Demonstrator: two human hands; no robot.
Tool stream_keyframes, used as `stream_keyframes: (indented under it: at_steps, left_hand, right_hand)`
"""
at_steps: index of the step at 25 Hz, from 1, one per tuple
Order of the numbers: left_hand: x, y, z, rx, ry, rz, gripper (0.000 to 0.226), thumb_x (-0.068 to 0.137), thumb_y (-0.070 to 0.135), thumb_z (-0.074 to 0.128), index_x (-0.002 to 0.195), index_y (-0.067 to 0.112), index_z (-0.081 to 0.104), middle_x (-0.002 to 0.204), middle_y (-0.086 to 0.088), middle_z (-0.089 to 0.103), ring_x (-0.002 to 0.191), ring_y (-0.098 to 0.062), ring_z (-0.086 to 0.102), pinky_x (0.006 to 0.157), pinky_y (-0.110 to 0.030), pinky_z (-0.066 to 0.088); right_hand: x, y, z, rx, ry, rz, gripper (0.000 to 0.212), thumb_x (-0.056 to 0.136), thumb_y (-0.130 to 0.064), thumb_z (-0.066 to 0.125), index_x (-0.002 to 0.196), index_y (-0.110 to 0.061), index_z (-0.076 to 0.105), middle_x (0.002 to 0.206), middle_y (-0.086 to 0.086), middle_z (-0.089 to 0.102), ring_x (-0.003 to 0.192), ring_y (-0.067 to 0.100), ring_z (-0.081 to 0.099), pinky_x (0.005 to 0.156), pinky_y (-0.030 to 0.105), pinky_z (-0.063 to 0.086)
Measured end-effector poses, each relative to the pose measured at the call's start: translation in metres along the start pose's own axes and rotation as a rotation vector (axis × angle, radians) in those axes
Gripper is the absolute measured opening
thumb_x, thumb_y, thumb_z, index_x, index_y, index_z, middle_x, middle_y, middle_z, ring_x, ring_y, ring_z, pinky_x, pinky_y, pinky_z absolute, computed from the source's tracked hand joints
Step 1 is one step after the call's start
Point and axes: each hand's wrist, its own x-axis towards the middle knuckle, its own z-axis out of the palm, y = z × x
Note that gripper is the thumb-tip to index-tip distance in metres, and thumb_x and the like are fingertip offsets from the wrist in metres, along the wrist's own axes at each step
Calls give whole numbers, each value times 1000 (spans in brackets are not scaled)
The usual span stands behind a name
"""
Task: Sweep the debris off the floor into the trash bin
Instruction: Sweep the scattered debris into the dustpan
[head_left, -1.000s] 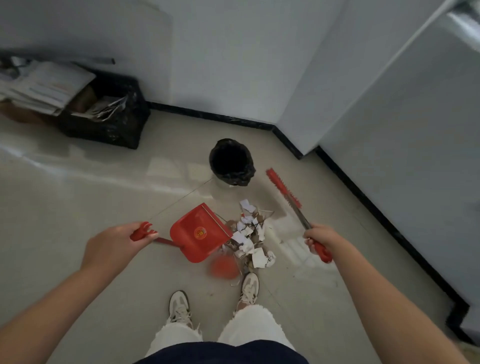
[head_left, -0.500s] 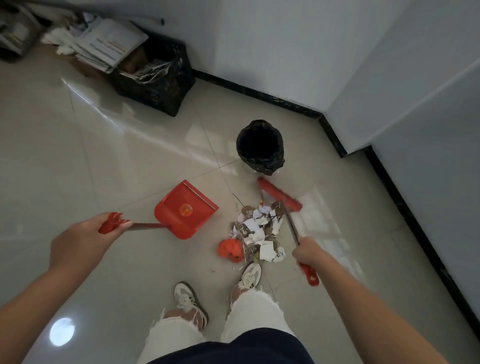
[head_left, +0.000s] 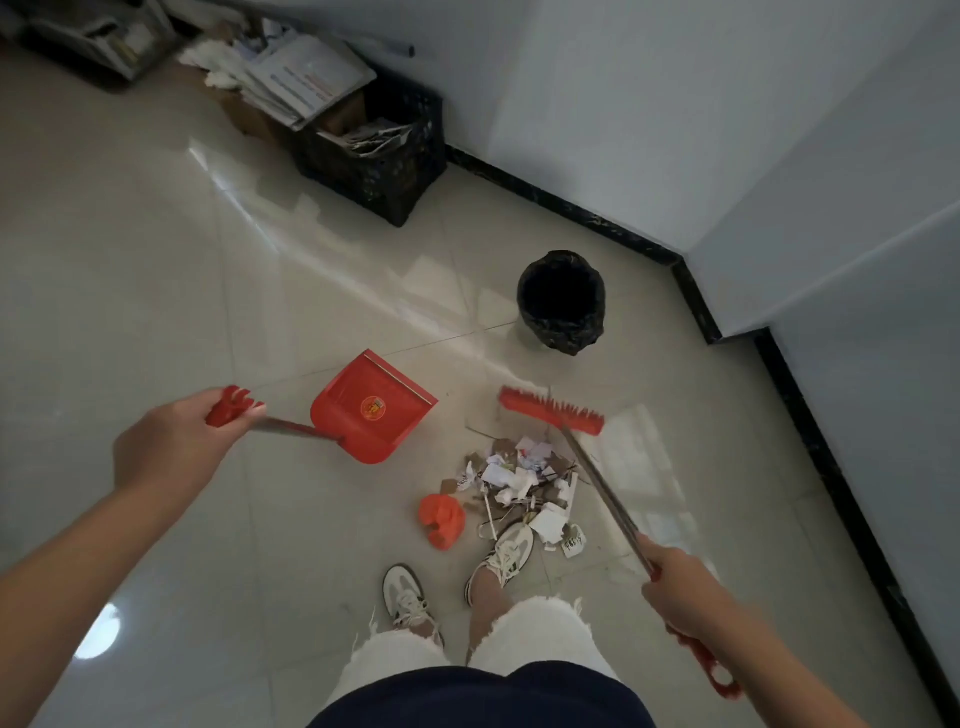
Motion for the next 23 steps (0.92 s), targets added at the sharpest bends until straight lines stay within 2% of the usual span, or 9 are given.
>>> stream_keyframes:
  at_steps: [3,7,11,15,18,21,22,23]
  left_hand:
    - [-20,-29,-4,-32,-16,-42,34,82,58,70,95,26,75,94,-9,75,90,-34,68,68,-33,42]
    - [-48,-73,2,-37,-27,-81,33,82,60,69,98,32,76,94,-4,76,92,-33,68,70,-34,46]
    - [-62,-110,13,17,-25,-75,32,82,61,67,90,30,74,84,-3,73,83,-31,65,68,-34,46]
    - [-69,-146,23,34,-56,-44,32,80,64,67,89,34,73,86,-1,75,83,-30,67,69,-35,50]
    - [-79,-151,27,81,-103,37,29,81,61,68,94,35,74,87,1,76,84,-29,69,64,-31,44]
    - [-89,-153,37,159,-83,242,28,76,55,76,93,33,77,75,3,75,70,-26,72,56,-28,46]
    - [-90,-152,38,172,-56,305,27,73,53,79,90,32,77,71,4,74,65,-25,71,54,-27,46]
    - [-89,-151,39,181,-33,362,26,71,50,83,87,31,77,67,5,73,60,-24,71,51,-25,43]
  right_hand:
    - [3,-47,8,-35,72,-107,67,86,0,40,147,-29,35,82,9,58,46,18,57,35,23,45]
    - [47,-118,19,36,56,-165,44,93,-8,45,136,-16,49,66,3,55,44,16,49,39,30,47]
    - [85,-150,53,-277,13,-124,37,99,-11,34,135,-11,44,66,5,51,43,15,47,33,23,37]
    - [78,-121,82,-397,10,-109,52,95,-5,34,145,-17,35,70,2,48,48,12,47,39,24,40]
    - [54,-66,89,-422,-46,-61,55,94,-9,35,146,-27,35,86,8,59,52,17,59,47,29,51]
    - [27,-28,87,-503,1,-42,57,95,-16,36,150,-29,29,116,10,62,87,23,68,71,29,53]
    - [20,-22,85,-475,26,-57,56,96,-18,37,150,-29,30,112,8,63,83,21,67,67,27,52]
    - [14,-17,82,-415,46,-72,53,97,-20,39,149,-30,33,99,6,63,68,18,64,55,24,50]
